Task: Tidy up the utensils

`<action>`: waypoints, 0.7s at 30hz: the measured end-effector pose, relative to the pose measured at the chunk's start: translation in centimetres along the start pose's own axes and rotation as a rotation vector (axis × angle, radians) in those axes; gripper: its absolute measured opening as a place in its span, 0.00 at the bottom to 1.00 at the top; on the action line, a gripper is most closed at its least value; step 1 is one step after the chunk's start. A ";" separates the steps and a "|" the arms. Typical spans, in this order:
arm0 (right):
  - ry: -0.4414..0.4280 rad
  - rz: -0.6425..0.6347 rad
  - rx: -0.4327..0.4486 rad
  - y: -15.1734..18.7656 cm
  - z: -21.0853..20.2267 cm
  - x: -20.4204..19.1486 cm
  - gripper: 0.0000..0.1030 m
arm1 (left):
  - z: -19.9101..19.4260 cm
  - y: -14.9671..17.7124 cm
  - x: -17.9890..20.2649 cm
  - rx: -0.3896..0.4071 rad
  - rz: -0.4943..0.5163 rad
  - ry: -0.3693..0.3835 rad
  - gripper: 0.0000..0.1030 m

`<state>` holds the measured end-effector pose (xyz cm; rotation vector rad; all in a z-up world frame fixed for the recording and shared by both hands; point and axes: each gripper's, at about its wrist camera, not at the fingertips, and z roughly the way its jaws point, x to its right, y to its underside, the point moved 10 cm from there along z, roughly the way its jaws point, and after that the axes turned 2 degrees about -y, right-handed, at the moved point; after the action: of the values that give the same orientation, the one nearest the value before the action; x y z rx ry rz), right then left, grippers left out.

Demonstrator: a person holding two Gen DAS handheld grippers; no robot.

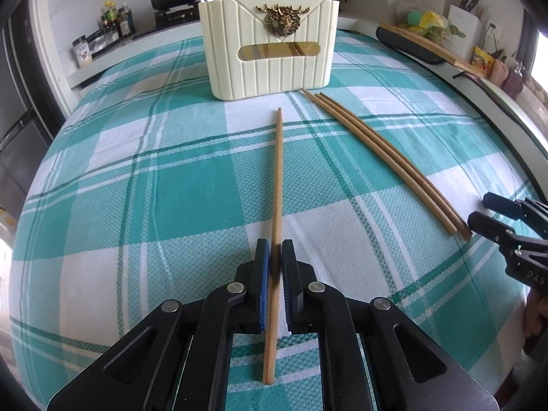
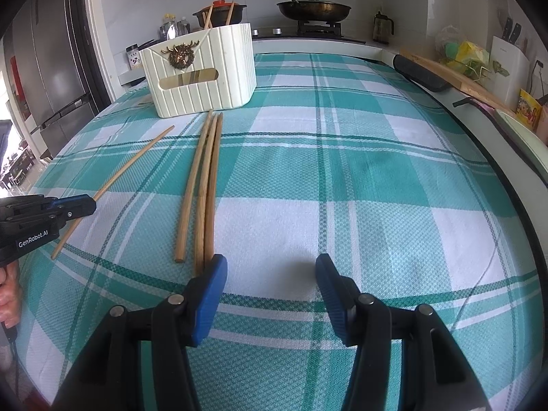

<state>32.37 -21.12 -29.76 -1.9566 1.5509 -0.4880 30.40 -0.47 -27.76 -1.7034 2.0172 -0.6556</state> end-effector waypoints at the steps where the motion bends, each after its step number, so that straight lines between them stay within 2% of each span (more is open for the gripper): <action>1: 0.000 0.000 0.000 0.0 0.0 0.0 0.53 | -0.1 0.1 0.1 0.001 -0.005 0.017 0.29; 2: -0.002 0.001 0.000 0.0 0.0 0.0 0.54 | -0.1 0.1 0.1 0.002 -0.011 0.030 0.42; 3: -0.006 0.002 0.000 0.0 0.0 0.0 0.54 | -0.2 0.1 0.1 0.007 -0.023 0.035 0.66; 4: -0.010 0.004 0.001 0.0 0.0 -0.1 0.55 | -0.3 0.2 -0.1 0.015 -0.034 0.034 0.75; 11: -0.056 0.059 -0.020 -0.3 -0.4 0.3 0.55 | -0.2 0.9 0.2 0.025 -0.010 0.036 0.78; 15: -0.088 0.071 -0.019 -2.5 -1.0 1.0 0.55 | -0.1 0.9 0.1 0.027 -0.019 0.045 0.80; 18: -0.105 0.054 -0.063 -4.3 -0.1 1.5 0.49 | -0.2 0.9 0.0 0.031 -0.027 0.054 0.80; 20: -0.129 0.024 -0.115 -4.9 1.3 1.0 0.33 | -0.2 0.9 -0.1 0.033 -0.036 0.064 0.80; 21: -0.138 0.008 -0.136 -5.1 1.9 0.6 0.31 | -0.3 0.9 -0.1 0.034 -0.040 0.068 0.80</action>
<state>37.54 -20.54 -27.98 -2.0384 1.5389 -0.2431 29.58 -0.21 -28.06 -1.7270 2.0106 -0.7671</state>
